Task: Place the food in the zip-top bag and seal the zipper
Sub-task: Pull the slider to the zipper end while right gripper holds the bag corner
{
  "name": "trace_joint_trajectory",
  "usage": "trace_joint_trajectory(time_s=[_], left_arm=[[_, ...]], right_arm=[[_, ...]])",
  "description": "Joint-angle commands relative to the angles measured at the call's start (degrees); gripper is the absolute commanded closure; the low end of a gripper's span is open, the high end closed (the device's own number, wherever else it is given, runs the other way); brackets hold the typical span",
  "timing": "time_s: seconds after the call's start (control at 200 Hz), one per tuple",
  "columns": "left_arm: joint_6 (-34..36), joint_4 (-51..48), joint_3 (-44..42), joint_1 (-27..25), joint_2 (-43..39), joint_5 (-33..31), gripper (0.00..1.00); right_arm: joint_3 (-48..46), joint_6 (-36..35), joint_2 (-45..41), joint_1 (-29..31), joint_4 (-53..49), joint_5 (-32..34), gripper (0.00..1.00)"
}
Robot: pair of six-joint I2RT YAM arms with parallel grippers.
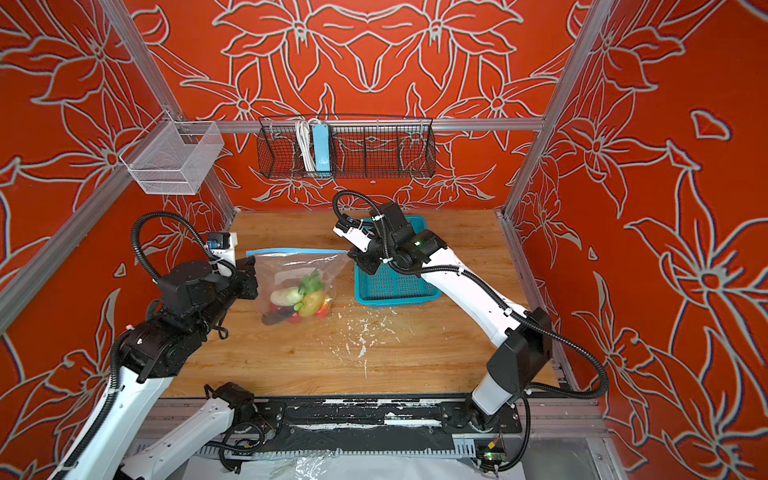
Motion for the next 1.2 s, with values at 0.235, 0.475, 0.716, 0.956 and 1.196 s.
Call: trace_joint_trajectory(time_s=[0.235,0.475,0.716,0.956,1.196], left_arm=[[-4.3,0.8,0.0,1.1,-2.3,-1.4,1.00],[-7.6,-0.1,-0.4,1.0,-2.8,0.7,1.00],[-9.3,-2.3,-0.4,1.1,-5.2,1.6,1.00],[-12.0,-4.2,-0.2,1.0,-7.1,3.4,1.00],[-15.2,-7.6,0.4,1.1,-9.3,3.9,1.00]], right_arm=[[-1.1,5.5,-4.3,-1.5,1.7,-3.0,1.00],[-1.3,8.4,-4.4,-1.1,1.7,-5.4,1.00],[-2.3,10.0,-7.1,-0.1,2.3,-5.3,1.00],[-2.9,10.9,-10.2,1.3,1.0,-4.5,1.00],[-5.4,12.5,-13.9,3.5,1.2,-3.3,1.00]])
